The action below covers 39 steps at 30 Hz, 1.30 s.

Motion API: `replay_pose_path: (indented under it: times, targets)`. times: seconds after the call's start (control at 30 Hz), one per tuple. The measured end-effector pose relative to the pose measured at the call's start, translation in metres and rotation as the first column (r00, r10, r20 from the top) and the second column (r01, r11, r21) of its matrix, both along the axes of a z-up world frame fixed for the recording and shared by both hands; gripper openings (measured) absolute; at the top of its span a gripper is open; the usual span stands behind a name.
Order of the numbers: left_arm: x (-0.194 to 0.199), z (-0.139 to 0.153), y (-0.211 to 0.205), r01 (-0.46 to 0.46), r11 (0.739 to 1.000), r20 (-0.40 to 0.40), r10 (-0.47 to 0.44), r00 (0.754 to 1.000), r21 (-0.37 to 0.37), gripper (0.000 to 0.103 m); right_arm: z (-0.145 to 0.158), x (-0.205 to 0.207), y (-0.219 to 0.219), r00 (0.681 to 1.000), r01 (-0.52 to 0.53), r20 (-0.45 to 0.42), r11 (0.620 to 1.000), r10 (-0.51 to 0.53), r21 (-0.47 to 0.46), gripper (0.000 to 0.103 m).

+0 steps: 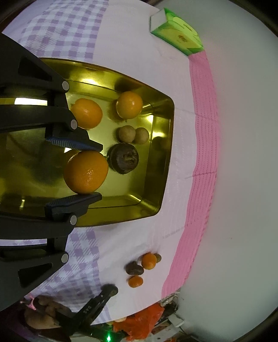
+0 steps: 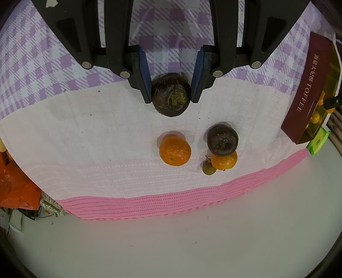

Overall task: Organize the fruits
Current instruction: 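Lower the orange into the tray and open the left gripper, then carry the dark brown fruit over the tray and open the right gripper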

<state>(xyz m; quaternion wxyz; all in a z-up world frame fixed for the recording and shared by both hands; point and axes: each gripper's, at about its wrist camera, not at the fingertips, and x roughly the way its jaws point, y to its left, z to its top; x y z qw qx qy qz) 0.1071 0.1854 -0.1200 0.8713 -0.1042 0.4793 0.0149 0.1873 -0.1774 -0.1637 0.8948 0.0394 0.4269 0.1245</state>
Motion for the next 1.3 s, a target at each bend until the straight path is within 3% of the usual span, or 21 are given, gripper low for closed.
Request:
replay_pose_path:
  times: [0.3,0.9,1.1,1.3]
  targets:
    - [0.005,-0.005,-0.006,0.005,0.999,-0.004,-0.005,1.000,0.048,0.039,-0.001,0.000,0.000,1.000,0.000,-0.001,1.000,0.000,0.002,0.033]
    - [-0.025,0.026,-0.026,-0.025,0.978,0.042,0.017,0.999,0.209,0.042,0.000,0.000,0.000,1.000,0.001,-0.001,1.000,-0.001,-0.001,0.033]
    - [-0.051,0.041,-0.031,-0.070,0.960,0.077,0.051,0.996,0.273,0.062,0.001,0.000,0.001,1.000,0.001,-0.001,1.000,-0.001,-0.012,0.033]
    - [-0.080,0.057,-0.035,-0.106,0.948,0.114,0.075,0.991,0.299,0.069,0.001,0.000,0.006,1.000,-0.002,-0.001,0.999,0.002,-0.048,0.033]
